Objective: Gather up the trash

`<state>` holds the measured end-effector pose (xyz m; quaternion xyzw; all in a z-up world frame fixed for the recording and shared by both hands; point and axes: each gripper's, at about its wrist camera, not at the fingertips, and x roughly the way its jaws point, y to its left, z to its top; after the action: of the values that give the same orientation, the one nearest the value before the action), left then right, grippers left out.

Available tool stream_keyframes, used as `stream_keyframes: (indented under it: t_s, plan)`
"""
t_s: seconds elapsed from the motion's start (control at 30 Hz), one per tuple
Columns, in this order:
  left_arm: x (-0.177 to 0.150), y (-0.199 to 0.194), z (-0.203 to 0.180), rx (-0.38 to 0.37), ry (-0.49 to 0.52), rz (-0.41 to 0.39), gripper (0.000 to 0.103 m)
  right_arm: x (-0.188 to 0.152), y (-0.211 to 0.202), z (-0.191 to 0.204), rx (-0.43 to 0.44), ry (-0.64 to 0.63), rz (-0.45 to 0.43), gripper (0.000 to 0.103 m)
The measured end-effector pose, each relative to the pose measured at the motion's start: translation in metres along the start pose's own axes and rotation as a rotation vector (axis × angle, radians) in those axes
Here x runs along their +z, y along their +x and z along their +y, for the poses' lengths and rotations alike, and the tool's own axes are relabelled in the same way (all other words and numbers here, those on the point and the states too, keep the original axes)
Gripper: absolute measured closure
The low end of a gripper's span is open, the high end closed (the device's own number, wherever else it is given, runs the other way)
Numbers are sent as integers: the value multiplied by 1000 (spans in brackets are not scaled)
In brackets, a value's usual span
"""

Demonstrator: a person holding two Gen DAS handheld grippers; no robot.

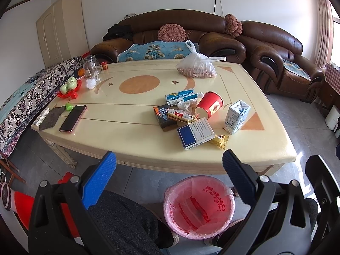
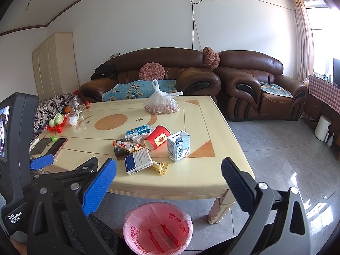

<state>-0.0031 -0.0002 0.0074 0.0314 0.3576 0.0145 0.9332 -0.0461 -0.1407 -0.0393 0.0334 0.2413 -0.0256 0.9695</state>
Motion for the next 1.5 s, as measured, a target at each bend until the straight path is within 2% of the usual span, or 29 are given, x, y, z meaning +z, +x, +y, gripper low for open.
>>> stream_keyframes:
  t_s: [0.47,0.6,0.8,1.03,1.27,1.5]
  plan:
    - [3,16,-5,3,5,39,5,-1,19,-4,23,8,29,6]
    - [6,28,-1,-35,-17,84,5,0,29,-5,46,-4,46,6]
    - [16,45,13,-11,-40,114,5,4,42,-13,79,-20,47,6]
    - [27,64,26,-6,-63,152,5,17,68,-30,128,-33,64,6]
    - [34,93,42,-9,-103,203,5,24,94,-36,133,-87,68,6]
    - [41,114,36,-29,-110,243,5,24,125,-33,134,-137,85,6]
